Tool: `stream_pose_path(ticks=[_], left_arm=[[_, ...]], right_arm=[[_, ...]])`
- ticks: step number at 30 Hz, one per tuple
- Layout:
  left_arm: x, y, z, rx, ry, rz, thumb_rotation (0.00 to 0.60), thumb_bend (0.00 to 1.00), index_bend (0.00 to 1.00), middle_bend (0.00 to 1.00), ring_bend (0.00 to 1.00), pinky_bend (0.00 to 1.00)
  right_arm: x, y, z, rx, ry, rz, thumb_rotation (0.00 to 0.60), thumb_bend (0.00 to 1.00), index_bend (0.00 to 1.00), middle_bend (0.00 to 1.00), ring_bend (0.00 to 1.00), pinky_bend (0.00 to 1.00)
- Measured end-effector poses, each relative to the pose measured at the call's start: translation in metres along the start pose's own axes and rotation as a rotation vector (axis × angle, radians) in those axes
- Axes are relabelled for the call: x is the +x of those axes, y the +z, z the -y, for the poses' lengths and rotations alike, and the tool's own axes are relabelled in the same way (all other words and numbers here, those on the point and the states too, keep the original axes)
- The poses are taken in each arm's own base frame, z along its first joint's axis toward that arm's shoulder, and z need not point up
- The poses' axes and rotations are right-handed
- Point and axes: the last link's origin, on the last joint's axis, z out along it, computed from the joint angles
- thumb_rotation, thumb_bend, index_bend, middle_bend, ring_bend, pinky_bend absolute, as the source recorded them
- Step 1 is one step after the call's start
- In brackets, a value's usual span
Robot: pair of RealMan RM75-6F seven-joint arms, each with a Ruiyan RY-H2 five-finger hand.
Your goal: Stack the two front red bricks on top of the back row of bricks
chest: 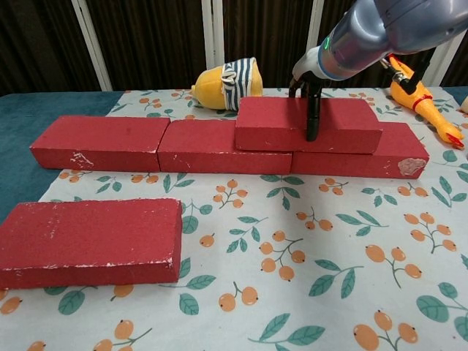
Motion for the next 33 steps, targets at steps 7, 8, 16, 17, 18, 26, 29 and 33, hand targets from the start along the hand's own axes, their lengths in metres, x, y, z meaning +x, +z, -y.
stream_pose_path(ticks=[7, 8, 16, 17, 18, 26, 29, 33], left_arm=[[-0.0005, 0.0001, -0.0004, 0.001, 0.003, 0.001, 0.600, 0.00, 0.06, 0.01, 0.00, 0.08], [-0.0006, 0.0002, -0.0005, 0.001, 0.004, 0.001, 0.600, 0.00, 0.06, 0.01, 0.00, 0.08], [-0.0006, 0.0004, -0.0003, 0.005, 0.005, 0.000, 0.600, 0.00, 0.06, 0.01, 0.00, 0.08], [-0.0007, 0.0004, -0.0003, 0.005, 0.006, 0.000, 0.600, 0.00, 0.06, 0.01, 0.00, 0.08], [-0.0007, 0.0004, -0.0004, 0.005, 0.006, 0.000, 0.600, 0.00, 0.06, 0.01, 0.00, 0.08], [-0.0013, 0.0011, -0.0005, 0.008, 0.009, 0.002, 0.600, 0.00, 0.07, 0.01, 0.00, 0.08], [-0.0014, 0.0011, -0.0008, 0.008, 0.009, 0.001, 0.600, 0.00, 0.07, 0.01, 0.00, 0.08], [-0.0017, 0.0012, -0.0008, 0.009, 0.010, 0.002, 0.600, 0.00, 0.07, 0.01, 0.00, 0.08]], right_arm=[[-0.0011, 0.0010, 0.0004, 0.004, -0.008, 0.004, 0.600, 0.10, 0.19, 0.16, 0.03, 0.00], [-0.0011, 0.0011, 0.0005, 0.005, -0.008, 0.004, 0.600, 0.10, 0.19, 0.16, 0.03, 0.00], [-0.0009, 0.0020, 0.0004, 0.013, -0.002, 0.009, 0.600, 0.10, 0.18, 0.14, 0.01, 0.00], [-0.0007, 0.0021, 0.0004, 0.013, -0.001, 0.008, 0.600, 0.10, 0.17, 0.14, 0.01, 0.00], [-0.0006, 0.0022, 0.0005, 0.014, 0.000, 0.008, 0.600, 0.10, 0.17, 0.14, 0.01, 0.00], [0.0001, 0.0035, 0.0000, 0.014, -0.007, 0.009, 0.600, 0.10, 0.16, 0.12, 0.00, 0.00], [0.0001, 0.0037, 0.0003, 0.015, -0.010, 0.008, 0.600, 0.10, 0.15, 0.11, 0.00, 0.00], [-0.0003, 0.0042, 0.0003, 0.014, -0.013, 0.009, 0.600, 0.10, 0.13, 0.09, 0.00, 0.00]])
